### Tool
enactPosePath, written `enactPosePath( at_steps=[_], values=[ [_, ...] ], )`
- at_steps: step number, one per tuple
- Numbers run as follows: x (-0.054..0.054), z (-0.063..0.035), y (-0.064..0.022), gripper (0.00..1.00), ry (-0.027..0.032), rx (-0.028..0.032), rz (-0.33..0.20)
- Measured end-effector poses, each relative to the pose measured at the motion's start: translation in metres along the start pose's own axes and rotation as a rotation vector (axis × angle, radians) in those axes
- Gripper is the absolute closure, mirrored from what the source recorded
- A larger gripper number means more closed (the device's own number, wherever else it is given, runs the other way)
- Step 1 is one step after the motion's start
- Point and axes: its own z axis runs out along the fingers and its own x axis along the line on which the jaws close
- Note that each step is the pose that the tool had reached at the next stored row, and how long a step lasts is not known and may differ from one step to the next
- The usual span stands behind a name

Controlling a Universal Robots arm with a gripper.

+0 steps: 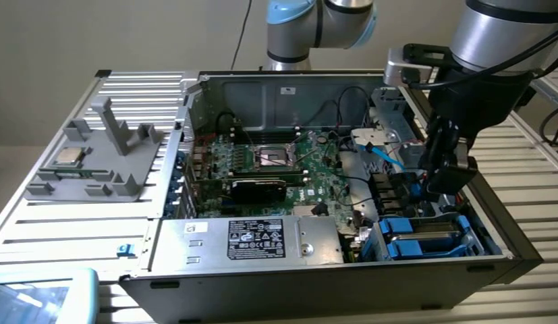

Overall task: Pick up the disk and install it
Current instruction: 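Insert the first disk wire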

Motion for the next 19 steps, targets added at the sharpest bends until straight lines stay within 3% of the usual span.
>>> enactPosePath(
  at_steps=[6,11,14,15,19],
  values=[
    [0.0001,0.0,0.0001,0.4,-0.0001,0.0002,0.0],
    [0.0,0.0001,0.0001,0.62,-0.0002,0.0002,0.0],
    [-0.0008,0.0,0.0003,0.64,0.0001,0.0003,0.0],
    [-0.0019,-0.0003,0.0008,0.64,0.0027,0.0013,0.0],
    [-0.0069,-0.0055,0.0027,0.64,0.0307,0.0138,-0.001]
  ],
)
